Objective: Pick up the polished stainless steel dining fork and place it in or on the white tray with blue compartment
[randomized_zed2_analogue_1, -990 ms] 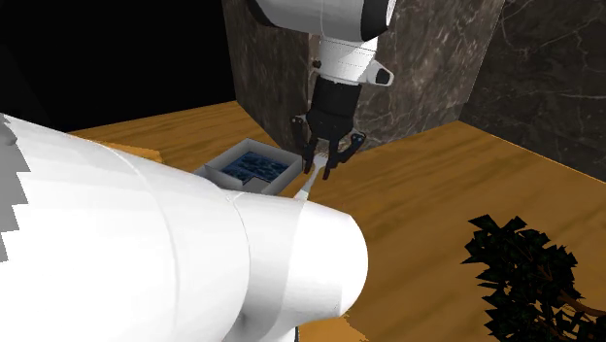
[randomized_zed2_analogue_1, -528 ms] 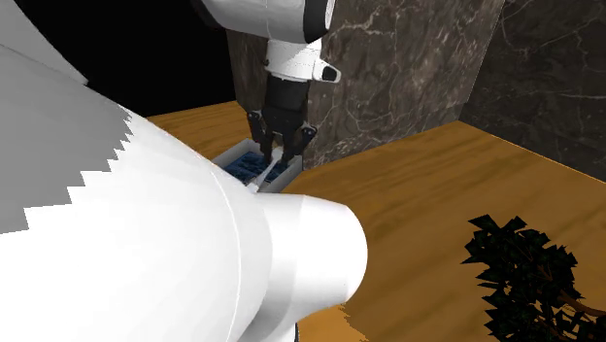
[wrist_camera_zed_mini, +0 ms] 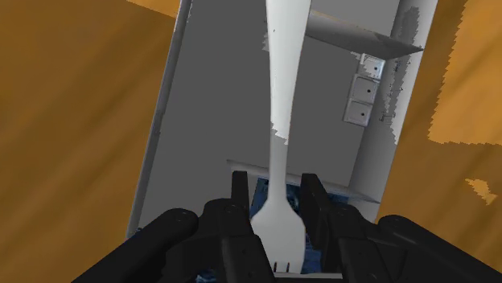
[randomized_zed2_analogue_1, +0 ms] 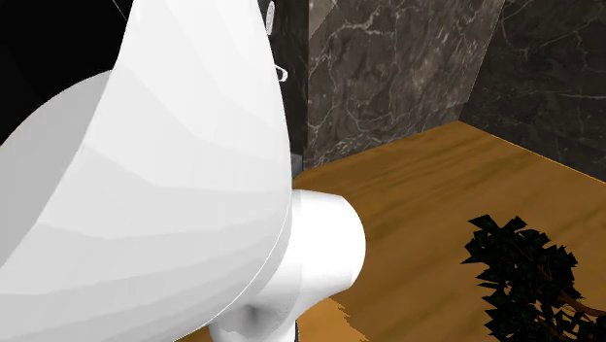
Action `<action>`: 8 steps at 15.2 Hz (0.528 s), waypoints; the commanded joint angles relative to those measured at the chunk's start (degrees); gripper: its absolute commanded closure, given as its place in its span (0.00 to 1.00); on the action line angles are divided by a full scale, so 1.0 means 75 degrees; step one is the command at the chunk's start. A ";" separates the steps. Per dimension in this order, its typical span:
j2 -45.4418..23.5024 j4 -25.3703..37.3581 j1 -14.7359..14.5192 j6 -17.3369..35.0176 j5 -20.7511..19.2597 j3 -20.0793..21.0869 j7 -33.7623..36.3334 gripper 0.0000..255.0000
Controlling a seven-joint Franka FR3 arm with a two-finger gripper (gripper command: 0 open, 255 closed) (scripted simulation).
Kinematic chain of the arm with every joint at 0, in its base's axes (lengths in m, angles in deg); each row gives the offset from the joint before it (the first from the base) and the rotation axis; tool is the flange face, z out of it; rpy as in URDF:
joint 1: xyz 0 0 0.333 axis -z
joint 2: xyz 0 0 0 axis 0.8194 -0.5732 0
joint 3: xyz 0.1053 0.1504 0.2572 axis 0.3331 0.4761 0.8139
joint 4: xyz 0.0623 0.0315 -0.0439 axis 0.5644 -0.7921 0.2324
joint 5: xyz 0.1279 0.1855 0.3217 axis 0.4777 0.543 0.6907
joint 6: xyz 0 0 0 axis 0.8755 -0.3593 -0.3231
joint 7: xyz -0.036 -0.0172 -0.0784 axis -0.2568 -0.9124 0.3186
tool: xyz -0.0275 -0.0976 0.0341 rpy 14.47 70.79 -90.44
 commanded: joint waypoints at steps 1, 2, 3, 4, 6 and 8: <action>-0.0271 0.0033 -0.0080 0.0268 0.0112 0.0099 0.0069 1.00; -0.0328 -0.0033 -0.0085 0.0388 0.0129 0.0105 0.0043 1.00; -0.0387 -0.0096 -0.0091 0.0509 0.0147 0.0111 0.0018 1.00; -0.0449 -0.0158 -0.0097 0.0631 0.0165 0.0116 -0.0008 1.00; -0.0581 -0.0277 -0.0110 0.0878 0.0204 0.0126 -0.0062 1.00; -0.0725 -0.0389 -0.0125 0.1129 0.0246 0.0136 -0.0119 1.00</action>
